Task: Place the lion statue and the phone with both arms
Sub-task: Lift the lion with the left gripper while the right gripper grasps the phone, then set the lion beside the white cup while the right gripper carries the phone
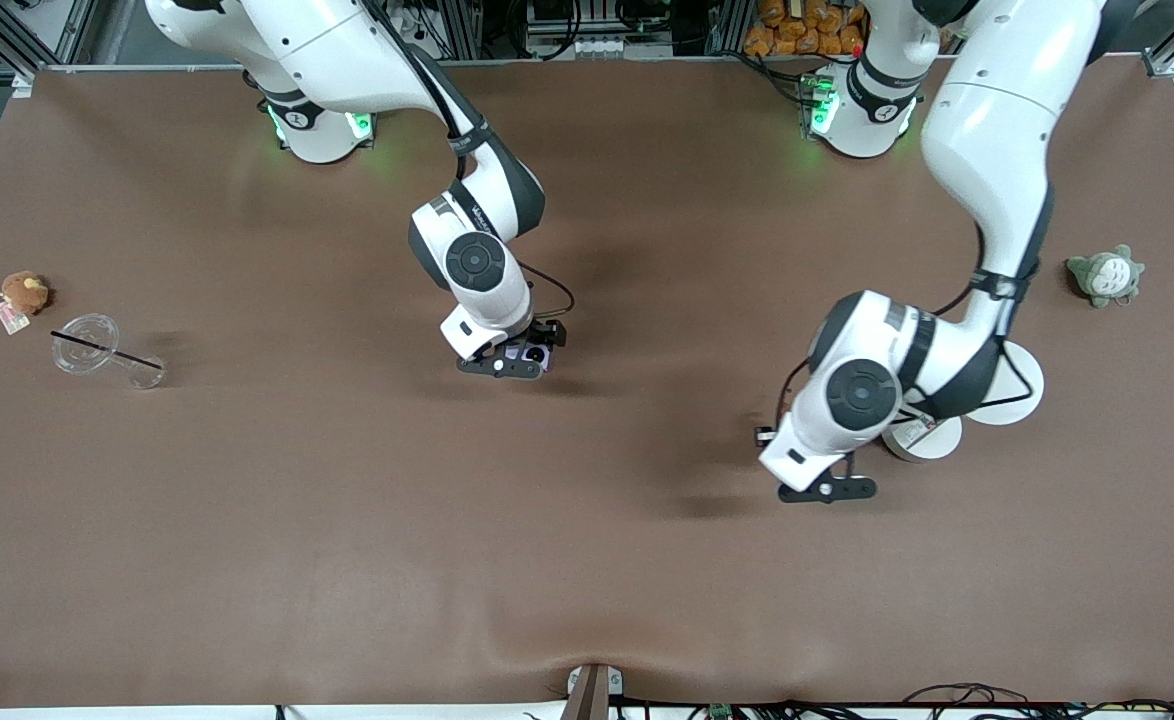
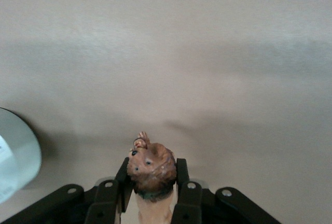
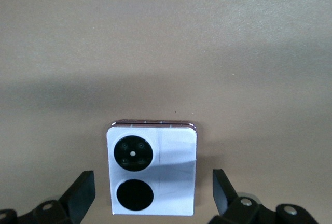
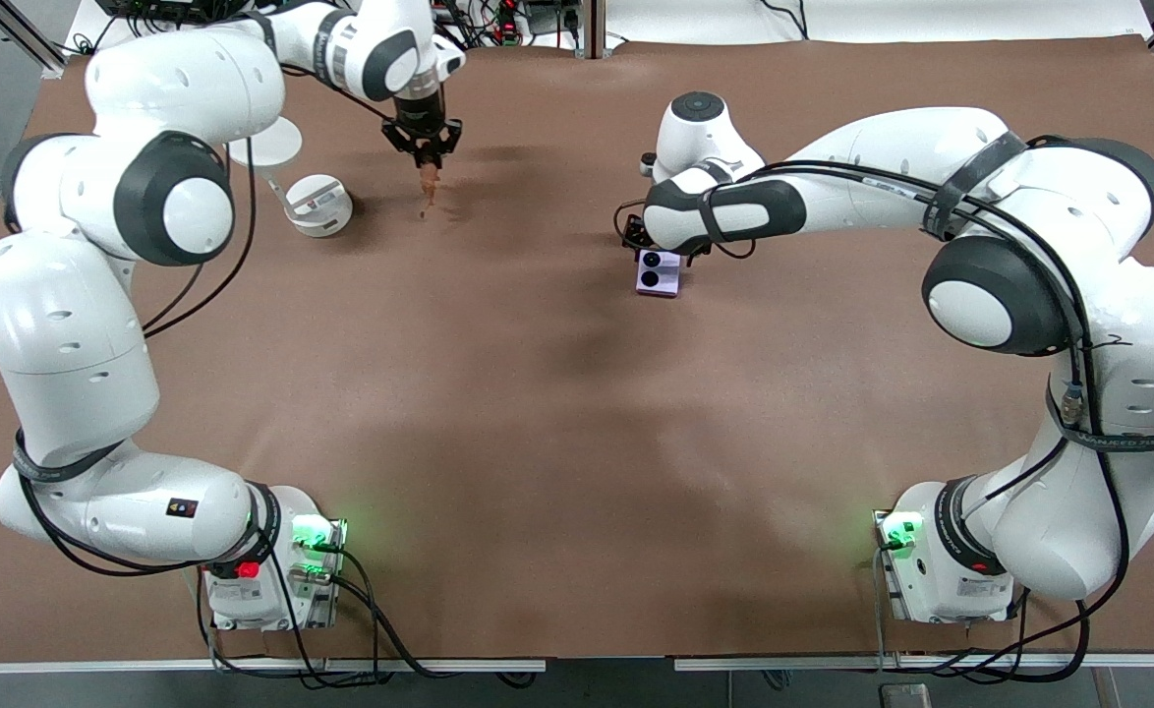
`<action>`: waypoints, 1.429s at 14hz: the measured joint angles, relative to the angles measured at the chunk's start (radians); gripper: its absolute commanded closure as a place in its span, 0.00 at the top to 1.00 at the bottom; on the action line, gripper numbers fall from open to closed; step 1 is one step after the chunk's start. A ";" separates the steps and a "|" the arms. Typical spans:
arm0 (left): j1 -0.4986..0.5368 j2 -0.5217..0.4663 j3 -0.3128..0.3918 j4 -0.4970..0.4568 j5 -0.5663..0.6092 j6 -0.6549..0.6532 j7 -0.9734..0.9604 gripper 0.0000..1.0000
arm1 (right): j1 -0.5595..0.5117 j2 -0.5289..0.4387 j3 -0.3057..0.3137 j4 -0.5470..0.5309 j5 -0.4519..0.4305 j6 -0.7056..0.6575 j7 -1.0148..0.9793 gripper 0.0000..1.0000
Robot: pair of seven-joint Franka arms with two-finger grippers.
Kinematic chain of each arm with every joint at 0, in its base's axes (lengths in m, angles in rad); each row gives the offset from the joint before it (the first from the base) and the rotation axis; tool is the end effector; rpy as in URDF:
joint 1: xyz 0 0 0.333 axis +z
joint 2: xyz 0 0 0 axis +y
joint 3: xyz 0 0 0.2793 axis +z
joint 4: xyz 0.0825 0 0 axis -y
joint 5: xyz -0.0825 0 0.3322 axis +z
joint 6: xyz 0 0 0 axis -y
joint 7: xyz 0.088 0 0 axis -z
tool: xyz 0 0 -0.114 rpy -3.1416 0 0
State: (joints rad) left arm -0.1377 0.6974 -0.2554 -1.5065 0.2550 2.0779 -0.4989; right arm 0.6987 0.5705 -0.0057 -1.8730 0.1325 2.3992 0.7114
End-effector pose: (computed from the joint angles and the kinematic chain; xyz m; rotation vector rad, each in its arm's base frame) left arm 0.5997 -0.2079 0.2504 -3.0515 -0.0296 0.1032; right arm 0.4451 0.3718 0.2043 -3.0974 0.1818 0.1368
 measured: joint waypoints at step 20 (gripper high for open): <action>0.148 -0.045 -0.003 -0.203 0.000 0.171 0.197 0.00 | 0.010 0.066 -0.002 0.007 0.000 0.066 0.061 0.41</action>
State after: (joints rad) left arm 0.0105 0.6521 -0.2585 -1.7098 0.2550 2.2487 -0.3019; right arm 0.7086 0.6361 -0.0077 -1.8656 0.1324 2.4651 0.7726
